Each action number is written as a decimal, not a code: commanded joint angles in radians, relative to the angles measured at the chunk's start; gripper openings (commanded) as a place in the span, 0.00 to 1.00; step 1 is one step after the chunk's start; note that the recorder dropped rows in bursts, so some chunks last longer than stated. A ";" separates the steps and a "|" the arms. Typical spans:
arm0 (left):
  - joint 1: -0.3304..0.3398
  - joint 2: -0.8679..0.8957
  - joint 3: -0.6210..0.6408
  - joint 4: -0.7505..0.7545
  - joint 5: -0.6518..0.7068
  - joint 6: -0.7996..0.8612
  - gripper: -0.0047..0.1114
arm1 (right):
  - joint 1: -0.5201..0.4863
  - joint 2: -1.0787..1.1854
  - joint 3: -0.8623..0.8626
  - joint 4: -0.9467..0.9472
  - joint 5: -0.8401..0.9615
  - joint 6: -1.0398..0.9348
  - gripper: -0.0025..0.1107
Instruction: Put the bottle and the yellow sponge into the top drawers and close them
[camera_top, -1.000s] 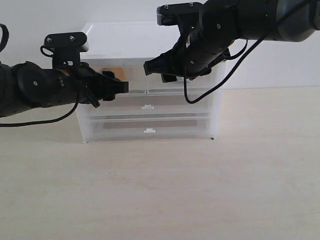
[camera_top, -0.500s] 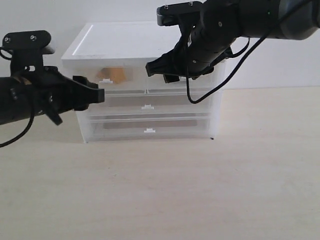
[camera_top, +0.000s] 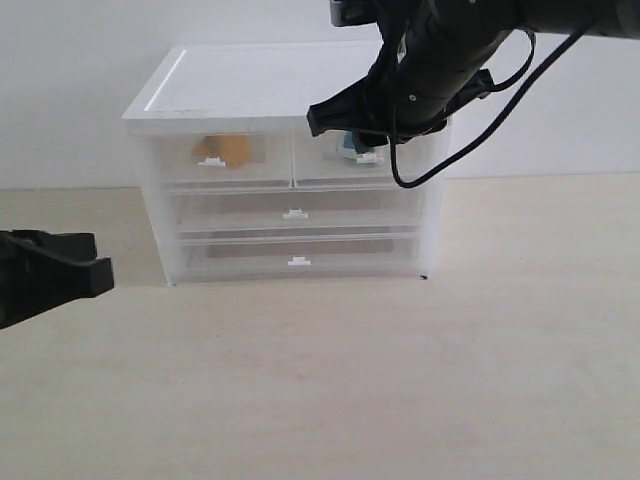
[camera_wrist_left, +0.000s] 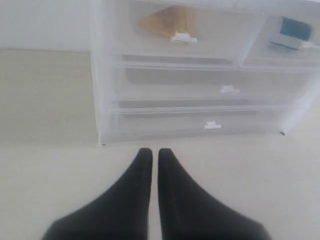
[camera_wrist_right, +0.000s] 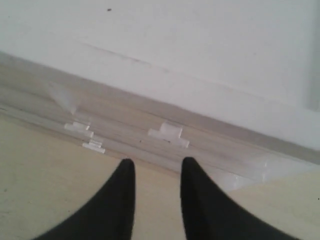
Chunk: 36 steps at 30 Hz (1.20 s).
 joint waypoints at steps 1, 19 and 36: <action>-0.056 -0.116 0.066 0.024 -0.023 -0.056 0.07 | -0.004 -0.041 0.014 0.006 0.024 -0.008 0.03; -0.257 -0.235 0.068 0.085 -0.012 -0.080 0.07 | -0.004 -0.856 1.022 0.008 -0.840 0.201 0.02; -0.291 -0.287 0.068 0.078 0.052 -0.113 0.07 | -0.004 -1.013 1.235 0.013 -0.871 0.236 0.02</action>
